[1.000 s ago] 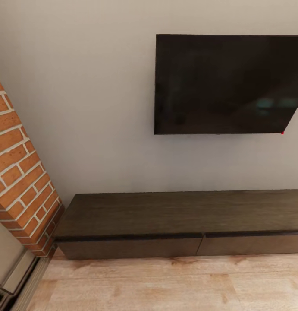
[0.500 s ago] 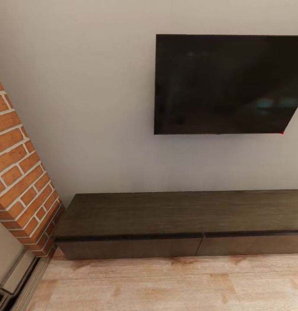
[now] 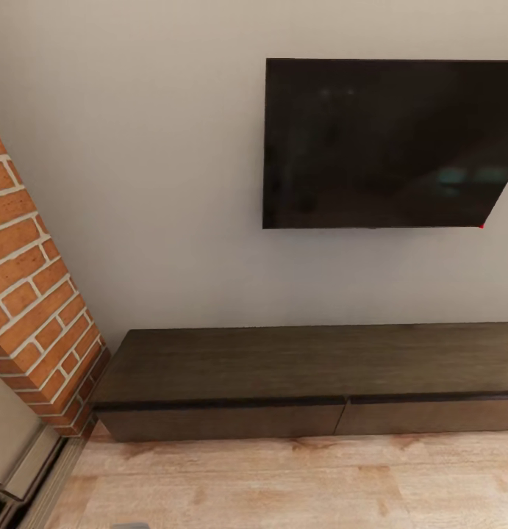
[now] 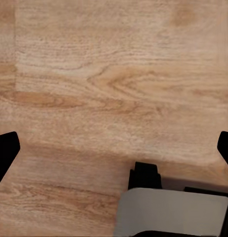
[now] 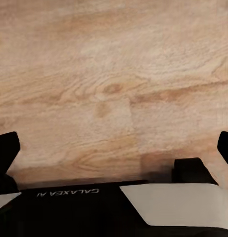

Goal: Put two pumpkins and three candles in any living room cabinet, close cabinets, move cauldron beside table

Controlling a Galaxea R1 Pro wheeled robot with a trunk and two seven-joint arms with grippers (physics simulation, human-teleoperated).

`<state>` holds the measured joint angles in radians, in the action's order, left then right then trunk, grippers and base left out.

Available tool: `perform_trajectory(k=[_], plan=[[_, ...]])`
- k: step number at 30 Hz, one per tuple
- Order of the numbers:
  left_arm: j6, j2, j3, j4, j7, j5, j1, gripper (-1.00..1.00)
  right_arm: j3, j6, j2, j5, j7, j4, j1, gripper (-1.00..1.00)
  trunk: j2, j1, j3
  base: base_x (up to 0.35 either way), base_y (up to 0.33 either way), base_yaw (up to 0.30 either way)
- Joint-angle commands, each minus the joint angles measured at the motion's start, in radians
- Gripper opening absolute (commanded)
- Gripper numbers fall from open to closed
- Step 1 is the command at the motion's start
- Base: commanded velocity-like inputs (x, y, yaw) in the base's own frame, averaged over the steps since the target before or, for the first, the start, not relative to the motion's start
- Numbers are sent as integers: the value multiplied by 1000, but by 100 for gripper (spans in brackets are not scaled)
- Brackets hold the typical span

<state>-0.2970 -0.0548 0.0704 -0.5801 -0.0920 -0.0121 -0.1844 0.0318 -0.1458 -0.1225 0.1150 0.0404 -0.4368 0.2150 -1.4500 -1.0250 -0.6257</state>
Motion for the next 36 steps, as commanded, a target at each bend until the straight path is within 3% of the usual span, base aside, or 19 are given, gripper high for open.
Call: perform_trajectory(k=[1, 3, 7, 15, 22, 29, 31, 36], plan=[[0, -1, 0, 1, 0, 0, -4, 100, 0, -15, -7, 6, 0, -26, 4, 100, 0, 0, 0, 0, 0, 0], [-2, -1, 0, 1, 2, 0, -8, 100, -2, -15, -16, 10, 1, -47, 7, 100, 0, 0, 0, 0, 0, 0], [3, -1, 4, 4, 7, -2, -12, 100, -11, 61, -28, 4, 1, -44, 9, 100, 0, 0, 0, 0, 0, 0], [5, 1, 10, 5, 8, -5, -12, 100, -10, 78, -28, 12, 0, -39, 9, 100, 0, 0, 0, 0, 0, 0], [-4, 1, 97, 5, 11, -3, -12, 100, -10, 82, -28, 14, -6, -39, 6, 100, 0, 0, 0, 0, 0, 0], [-7, 1, 108, 4, 12, -2, -12, 100, -10, 86, -29, 14, -8, -39, 6, 100, 0, 0, 0, 0, 0, 0], [-24, 0, 109, -3, 13, -2, -12, 100, -10, 87, -28, 14, -9, -39, 6, 100, 0, 0, 0, 0, 0, 0], [-173, 0, 110, -99, 29, -2, -12, 100, -7, 88, -29, 16, -16, -40, 6, 100, 0, 0, 0, 0, 0, 0]])
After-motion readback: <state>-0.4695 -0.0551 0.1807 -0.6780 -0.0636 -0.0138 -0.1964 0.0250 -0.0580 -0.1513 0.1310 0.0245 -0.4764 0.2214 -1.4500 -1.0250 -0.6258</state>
